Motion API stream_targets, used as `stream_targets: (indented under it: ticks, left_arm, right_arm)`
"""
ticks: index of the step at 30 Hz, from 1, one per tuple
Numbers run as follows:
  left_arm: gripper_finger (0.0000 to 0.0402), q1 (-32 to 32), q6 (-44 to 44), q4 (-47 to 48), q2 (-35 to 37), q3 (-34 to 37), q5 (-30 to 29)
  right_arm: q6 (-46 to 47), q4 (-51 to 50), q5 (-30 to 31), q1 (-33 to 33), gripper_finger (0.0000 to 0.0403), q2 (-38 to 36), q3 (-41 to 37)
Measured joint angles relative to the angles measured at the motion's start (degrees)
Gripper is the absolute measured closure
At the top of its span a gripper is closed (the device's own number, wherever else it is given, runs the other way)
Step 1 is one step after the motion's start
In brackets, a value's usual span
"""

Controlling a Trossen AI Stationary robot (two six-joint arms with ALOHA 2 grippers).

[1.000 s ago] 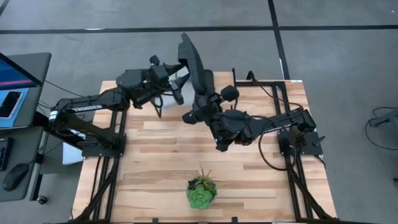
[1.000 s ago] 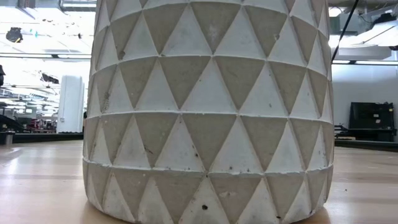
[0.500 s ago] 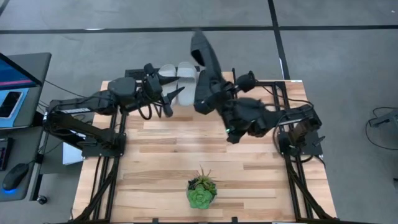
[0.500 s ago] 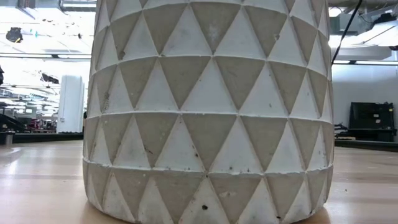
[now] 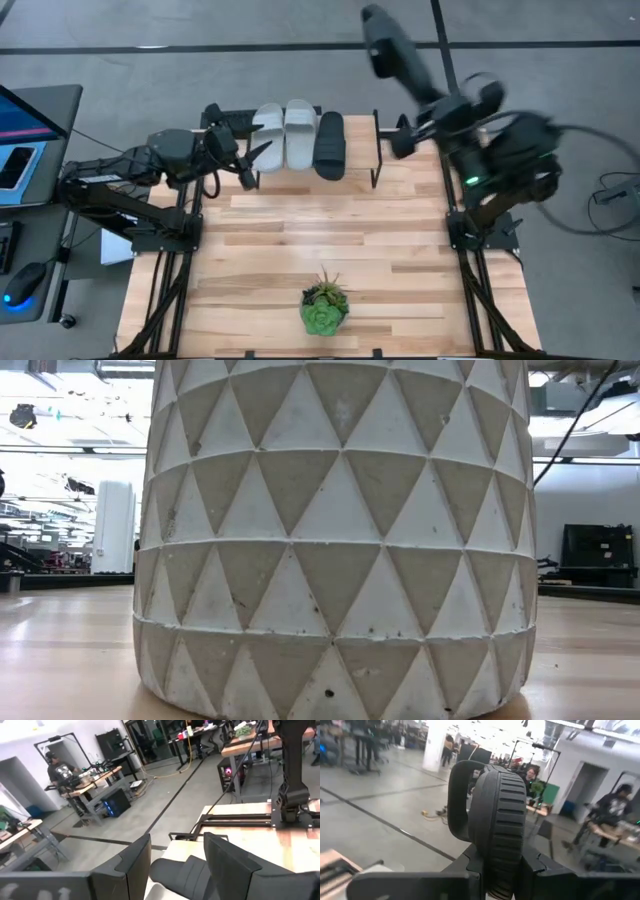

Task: Pick and place slides into the shelf
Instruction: Put the black slide on the shelf

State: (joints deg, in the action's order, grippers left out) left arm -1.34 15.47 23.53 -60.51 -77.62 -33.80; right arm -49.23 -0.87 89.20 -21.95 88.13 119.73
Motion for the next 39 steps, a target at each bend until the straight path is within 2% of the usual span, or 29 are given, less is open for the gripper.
stream_targets:
  ticks: [9, 17, 20, 26, 29, 32, 39]
  left_arm:
    - [0.0227, 0.04, -4.22, 3.05, 2.48, 0.00, -0.13]
    - [0.0227, 0.04, -6.79, 5.30, 2.58, 0.00, -0.16]
    - [0.0227, 0.04, -7.67, 5.38, 2.34, 0.00, -1.27]
    - [0.0227, 0.07, -8.45, 5.40, 2.36, 0.00, -5.01]
    - [0.0227, 0.07, -8.96, 5.38, 2.36, 0.00, -6.07]
    - [0.0227, 0.07, -9.40, 5.38, 2.36, 0.00, -6.10]
    - [0.0227, 0.07, -11.14, 5.38, 2.36, 0.00, -6.43]
  right_arm:
    - [0.33, 0.01, 0.19, 0.10, 0.0358, -10.95, -0.01]
    - [-0.07, -0.05, -0.96, 5.90, 0.0358, -17.06, -0.01]
    - [-0.51, -0.17, -3.97, 9.36, 0.0358, -17.61, -0.01]
    - [-0.82, -0.50, -20.08, 21.69, 0.0358, -16.18, -0.01]
    - [-1.18, -4.35, -27.63, 26.98, 0.0358, -15.43, -0.08]
    - [4.69, -15.76, -34.96, 30.63, 0.0358, -14.54, 2.07]
    - [24.00, -47.29, -62.34, 46.65, 0.0359, -10.73, 15.42]
